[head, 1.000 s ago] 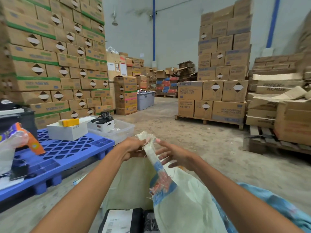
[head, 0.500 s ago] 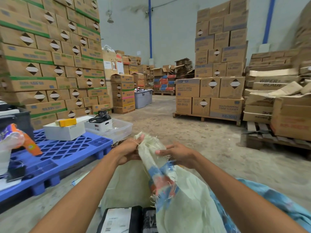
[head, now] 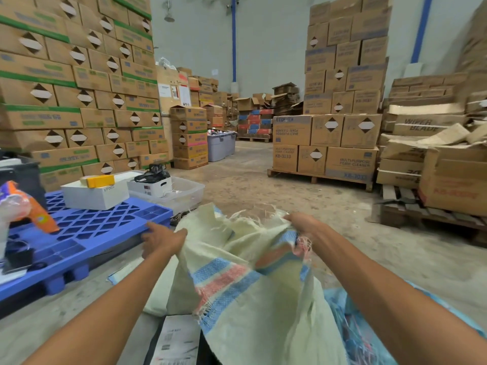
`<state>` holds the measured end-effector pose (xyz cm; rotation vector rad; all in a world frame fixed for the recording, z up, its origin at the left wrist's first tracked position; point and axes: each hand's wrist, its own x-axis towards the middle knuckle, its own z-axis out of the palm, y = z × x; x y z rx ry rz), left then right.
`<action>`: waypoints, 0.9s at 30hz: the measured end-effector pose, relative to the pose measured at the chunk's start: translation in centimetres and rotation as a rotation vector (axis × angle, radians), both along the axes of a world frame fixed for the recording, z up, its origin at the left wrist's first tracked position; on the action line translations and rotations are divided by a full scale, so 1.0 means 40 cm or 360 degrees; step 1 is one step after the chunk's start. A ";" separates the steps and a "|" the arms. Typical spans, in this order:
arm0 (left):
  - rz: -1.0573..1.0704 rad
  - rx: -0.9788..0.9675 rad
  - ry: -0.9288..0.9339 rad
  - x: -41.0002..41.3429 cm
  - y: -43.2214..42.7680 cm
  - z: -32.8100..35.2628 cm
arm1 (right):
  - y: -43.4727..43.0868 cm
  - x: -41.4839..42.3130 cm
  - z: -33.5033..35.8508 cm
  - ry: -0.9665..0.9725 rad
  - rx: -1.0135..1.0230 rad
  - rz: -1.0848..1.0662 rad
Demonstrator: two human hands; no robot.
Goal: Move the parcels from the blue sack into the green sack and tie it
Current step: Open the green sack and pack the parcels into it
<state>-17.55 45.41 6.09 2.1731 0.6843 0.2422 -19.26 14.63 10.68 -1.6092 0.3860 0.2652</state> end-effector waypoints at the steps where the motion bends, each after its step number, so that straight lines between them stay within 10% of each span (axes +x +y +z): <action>1: -0.0041 0.0222 -0.0264 -0.007 -0.018 0.007 | 0.009 -0.001 0.010 0.0005 0.0044 0.0034; 4: -0.0746 0.0764 -0.1055 -0.033 -0.082 0.048 | 0.050 -0.012 0.051 -0.0016 0.0107 0.0168; 7: -0.1393 0.0999 -0.0828 -0.023 -0.144 0.064 | 0.094 -0.026 0.080 -0.0052 0.0362 0.0360; 10: -0.1309 0.0437 -0.0663 0.003 -0.174 0.058 | 0.098 -0.043 0.113 -0.0076 0.0347 0.0512; 13: -0.1087 -0.0059 -0.0463 0.016 -0.178 0.080 | 0.081 -0.036 0.138 -0.0427 -0.0487 0.0380; 18: -0.0723 -0.0907 -0.0288 0.034 -0.198 0.148 | 0.086 -0.063 0.065 -0.1910 -0.2332 -0.0042; 20: -0.0749 -0.1137 -0.0035 0.040 -0.199 0.169 | 0.094 -0.074 0.011 -0.2403 -0.2484 0.0124; 27: -0.1029 -0.1269 0.0250 0.024 -0.216 0.227 | 0.104 -0.063 -0.119 -0.1175 -0.2259 0.0090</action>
